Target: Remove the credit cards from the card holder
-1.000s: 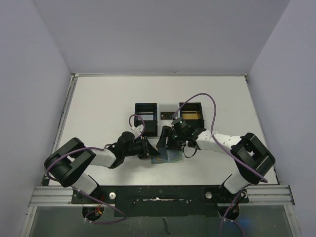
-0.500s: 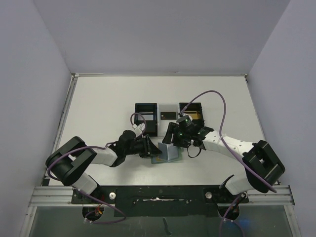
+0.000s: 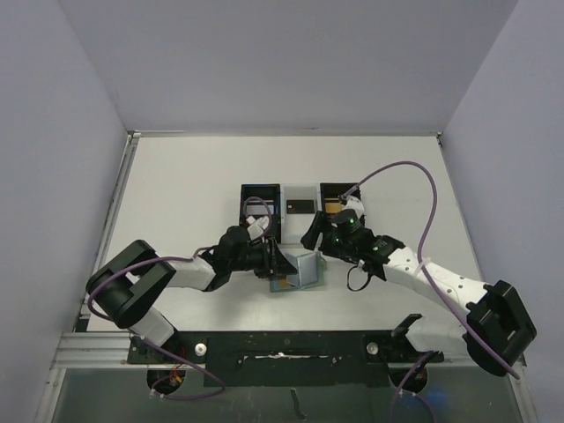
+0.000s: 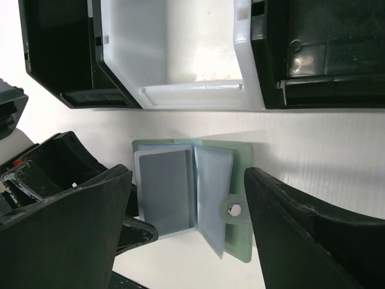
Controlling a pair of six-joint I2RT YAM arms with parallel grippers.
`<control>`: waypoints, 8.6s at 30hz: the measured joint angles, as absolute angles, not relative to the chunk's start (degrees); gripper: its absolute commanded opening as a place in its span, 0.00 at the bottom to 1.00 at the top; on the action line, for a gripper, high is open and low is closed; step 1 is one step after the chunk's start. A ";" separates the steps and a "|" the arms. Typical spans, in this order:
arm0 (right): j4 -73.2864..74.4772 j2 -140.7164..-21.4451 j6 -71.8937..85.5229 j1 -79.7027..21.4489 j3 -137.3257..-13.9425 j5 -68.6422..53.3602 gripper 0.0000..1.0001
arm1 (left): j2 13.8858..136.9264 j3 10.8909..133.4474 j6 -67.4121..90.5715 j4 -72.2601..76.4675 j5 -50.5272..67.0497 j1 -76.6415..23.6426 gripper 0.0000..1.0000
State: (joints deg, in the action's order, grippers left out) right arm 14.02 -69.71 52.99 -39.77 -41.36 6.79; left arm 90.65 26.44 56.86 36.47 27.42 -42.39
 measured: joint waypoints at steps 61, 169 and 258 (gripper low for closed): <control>11.92 -67.48 52.18 -32.25 -35.16 -10.79 0.46 | 93.45 37.76 49.89 19.00 24.05 -44.95 0.49; 5.06 -81.84 59.02 -34.81 -31.97 -11.79 0.05 | 98.02 46.46 48.77 4.43 19.31 -43.40 0.46; -1.19 -82.02 59.99 -33.30 -28.88 -15.53 0.06 | 100.62 44.14 51.99 13.02 28.01 -41.91 0.24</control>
State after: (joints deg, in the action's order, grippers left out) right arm -1.19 -82.02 59.99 -33.30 -28.88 -15.53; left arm 100.62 44.14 51.99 13.02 28.01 -41.91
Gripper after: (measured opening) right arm 0.061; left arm 0.224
